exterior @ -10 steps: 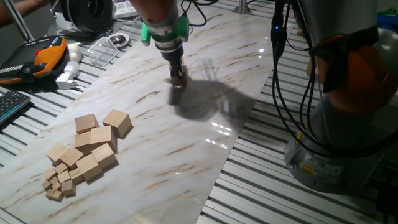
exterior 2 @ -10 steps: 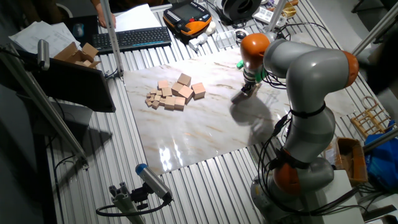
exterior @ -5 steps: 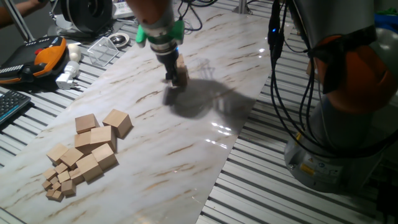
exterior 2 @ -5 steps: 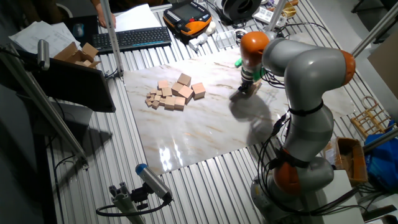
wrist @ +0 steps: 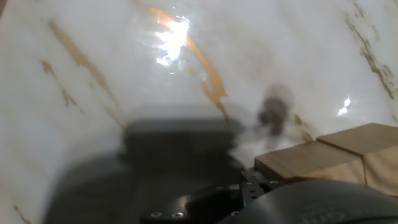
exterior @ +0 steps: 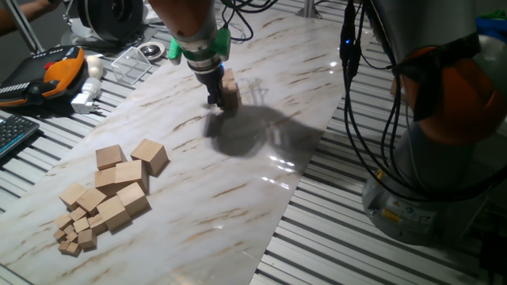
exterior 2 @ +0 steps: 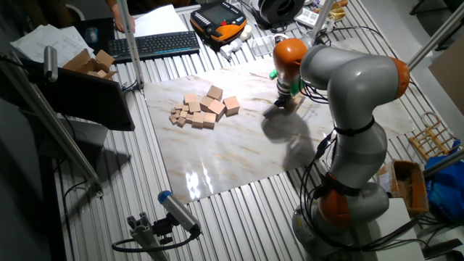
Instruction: Stack the blocks into a cross shape
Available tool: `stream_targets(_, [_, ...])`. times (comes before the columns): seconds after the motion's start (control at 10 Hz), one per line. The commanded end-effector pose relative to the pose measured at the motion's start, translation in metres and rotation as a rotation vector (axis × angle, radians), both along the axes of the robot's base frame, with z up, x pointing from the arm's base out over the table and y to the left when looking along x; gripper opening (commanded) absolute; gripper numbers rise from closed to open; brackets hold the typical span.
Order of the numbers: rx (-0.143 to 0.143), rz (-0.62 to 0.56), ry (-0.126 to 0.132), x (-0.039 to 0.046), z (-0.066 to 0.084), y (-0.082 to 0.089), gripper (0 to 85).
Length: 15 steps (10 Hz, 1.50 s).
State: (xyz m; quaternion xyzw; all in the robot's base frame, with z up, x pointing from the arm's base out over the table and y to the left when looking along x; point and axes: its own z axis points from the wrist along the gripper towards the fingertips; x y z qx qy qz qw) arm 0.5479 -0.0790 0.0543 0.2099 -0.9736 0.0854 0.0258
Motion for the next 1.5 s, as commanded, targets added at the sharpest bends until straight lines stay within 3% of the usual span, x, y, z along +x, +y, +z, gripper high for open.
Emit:
stream_targets(0.0, [0.0, 0.001, -0.001, 0.0019, -0.001, 0.001, 0.0])
stream_targets(0.3, [-0.003, -0.002, -0.01, 0.0121, -0.006, 0.005, 0.0])
stream_targets(0.5, [0.015, -0.01, -0.002, 0.0119, -0.006, 0.009, 0.0])
stream_targets(0.7, [0.011, -0.018, -0.008, 0.0121, -0.009, 0.016, 0.0])
stream_targets(0.9, [0.015, -0.021, 0.009, 0.0111, -0.006, 0.013, 0.0])
stream_targets(1.1, [0.018, -0.018, 0.008, 0.0112, -0.001, 0.006, 0.0])
stream_targets(1.3, [0.056, -0.02, 0.017, 0.0122, 0.0, 0.007, 0.0])
stream_targets(1.4, [0.068, -0.026, 0.038, 0.0122, 0.0, 0.007, 0.0])
